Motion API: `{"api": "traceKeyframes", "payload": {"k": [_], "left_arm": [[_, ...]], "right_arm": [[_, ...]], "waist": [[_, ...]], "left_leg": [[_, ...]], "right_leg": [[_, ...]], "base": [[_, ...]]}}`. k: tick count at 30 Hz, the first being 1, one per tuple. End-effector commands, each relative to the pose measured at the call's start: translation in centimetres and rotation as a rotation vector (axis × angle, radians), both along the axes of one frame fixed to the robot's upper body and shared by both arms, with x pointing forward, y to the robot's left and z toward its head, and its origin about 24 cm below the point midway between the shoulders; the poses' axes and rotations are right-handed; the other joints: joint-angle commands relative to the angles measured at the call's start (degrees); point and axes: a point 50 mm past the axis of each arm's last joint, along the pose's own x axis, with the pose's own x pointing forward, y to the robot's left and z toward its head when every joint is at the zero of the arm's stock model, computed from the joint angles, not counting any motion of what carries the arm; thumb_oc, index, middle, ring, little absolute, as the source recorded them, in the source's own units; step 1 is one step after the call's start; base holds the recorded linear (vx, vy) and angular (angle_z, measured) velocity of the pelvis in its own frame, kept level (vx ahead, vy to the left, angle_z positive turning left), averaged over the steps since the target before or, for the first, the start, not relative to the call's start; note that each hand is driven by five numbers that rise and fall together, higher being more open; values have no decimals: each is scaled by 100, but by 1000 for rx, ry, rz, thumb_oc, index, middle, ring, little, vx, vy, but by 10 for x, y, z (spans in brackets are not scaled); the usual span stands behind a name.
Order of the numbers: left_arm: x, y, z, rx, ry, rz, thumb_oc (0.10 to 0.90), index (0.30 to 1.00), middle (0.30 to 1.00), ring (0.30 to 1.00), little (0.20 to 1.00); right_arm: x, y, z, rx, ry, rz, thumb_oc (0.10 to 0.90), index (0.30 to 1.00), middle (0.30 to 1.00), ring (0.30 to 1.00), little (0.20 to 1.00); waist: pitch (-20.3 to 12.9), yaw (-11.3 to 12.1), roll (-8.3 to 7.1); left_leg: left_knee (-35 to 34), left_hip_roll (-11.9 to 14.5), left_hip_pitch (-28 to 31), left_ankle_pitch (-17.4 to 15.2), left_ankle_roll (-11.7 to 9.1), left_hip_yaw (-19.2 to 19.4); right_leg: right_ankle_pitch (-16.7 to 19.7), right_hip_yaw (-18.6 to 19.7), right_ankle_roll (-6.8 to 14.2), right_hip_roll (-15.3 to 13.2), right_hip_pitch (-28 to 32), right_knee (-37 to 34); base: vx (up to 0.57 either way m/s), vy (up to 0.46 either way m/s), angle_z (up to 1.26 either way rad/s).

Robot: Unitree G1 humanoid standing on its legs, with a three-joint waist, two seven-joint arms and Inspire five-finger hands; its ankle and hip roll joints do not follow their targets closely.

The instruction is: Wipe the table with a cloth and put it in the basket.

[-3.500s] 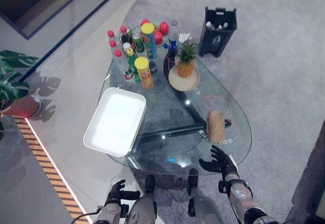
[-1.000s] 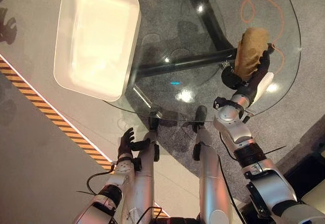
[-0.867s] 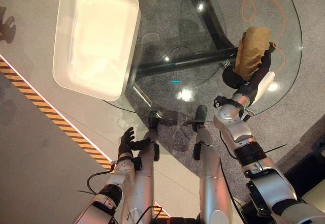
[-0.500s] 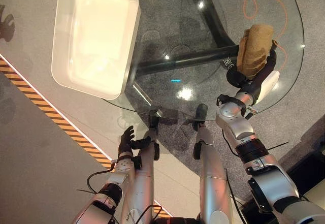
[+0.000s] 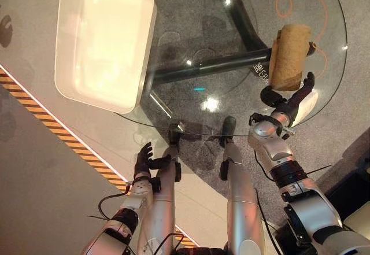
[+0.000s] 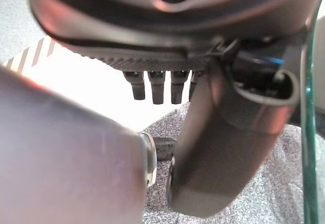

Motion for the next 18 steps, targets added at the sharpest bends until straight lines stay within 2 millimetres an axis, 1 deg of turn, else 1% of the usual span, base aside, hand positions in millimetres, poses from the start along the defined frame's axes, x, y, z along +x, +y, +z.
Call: {"api": "traceKeyframes", "payload": {"k": [1, 2, 3, 4, 5, 13, 17, 18], "left_arm": [[-42, -13, -37, -29, 150, 39, 800, 900, 900, 900, 900], [-42, -13, -37, -28, 150, 40, 800, 900, 900, 900, 900], [-42, -13, -36, -27, 150, 41, 800, 900, 900, 900, 900], [-42, -12, -36, -24, 149, 42, 800, 900, 900, 900, 900], [-42, -12, -36, -24, 149, 43, 800, 900, 900, 900, 900], [-40, -14, -34, -29, 142, 48, 800, 900, 900, 900, 900], [-40, -12, -35, -27, 150, 51, 800, 900, 900, 900, 900], [-41, -12, -35, -26, 152, 54, 800, 900, 900, 900, 900]], "right_arm": [[-7, -21, 17, -9, -117, -72, 800, 900, 900, 900, 900], [-7, -21, 17, -8, -116, -68, 737, 846, 846, 846, 837], [-7, -20, 17, -2, -116, -64, 605, 733, 733, 733, 705], [-6, -20, 17, 4, -116, -51, 429, 582, 582, 582, 529], [-6, -19, 17, 3, -115, -46, 100, 300, 300, 300, 200], [-4, -19, 26, -33, -152, -6, 100, 300, 300, 300, 200], [-3, -18, 40, -70, -201, 7, 100, 300, 300, 300, 200], [-3, -17, 46, -79, -225, 10, 100, 300, 300, 300, 200]], "waist": [[-100, -41, 293], [-100, -41, 291], [-100, -39, 287], [-100, -35, 282], [-100, -35, 279], [-100, -27, 286], [-100, -5, 278], [-100, 1, 267]], "left_leg": [[-150, -401, -153, 193, 289, 77], [-149, -402, -153, 194, 288, 74], [-148, -404, -157, 195, 287, 67], [-147, -407, -162, 193, 282, 57], [-157, -412, -155, 195, 282, 55], [-144, -422, -199, 186, 290, 34], [-146, -436, -182, 177, 289, 14], [-138, -438, -176, 170, 288, 10]], "right_leg": [[19, -190, -124, 380, 20, 85], [19, -192, -125, 380, 19, 84], [20, -194, -126, 381, 16, 84], [21, -203, -124, 382, 9, 88], [21, -203, -125, 385, 16, 81], [5, -196, -119, 388, -41, 106], [-4, -213, -106, 394, -28, 117], [-11, -218, -104, 400, -17, 121]], "base": [[0, 0, 0], [0, 0, 0], [0, 0, 0], [0, 0, 0], [0, 0, 0], [0, 0, 0], [0, 0, 0], [0, 0, 0]]}}
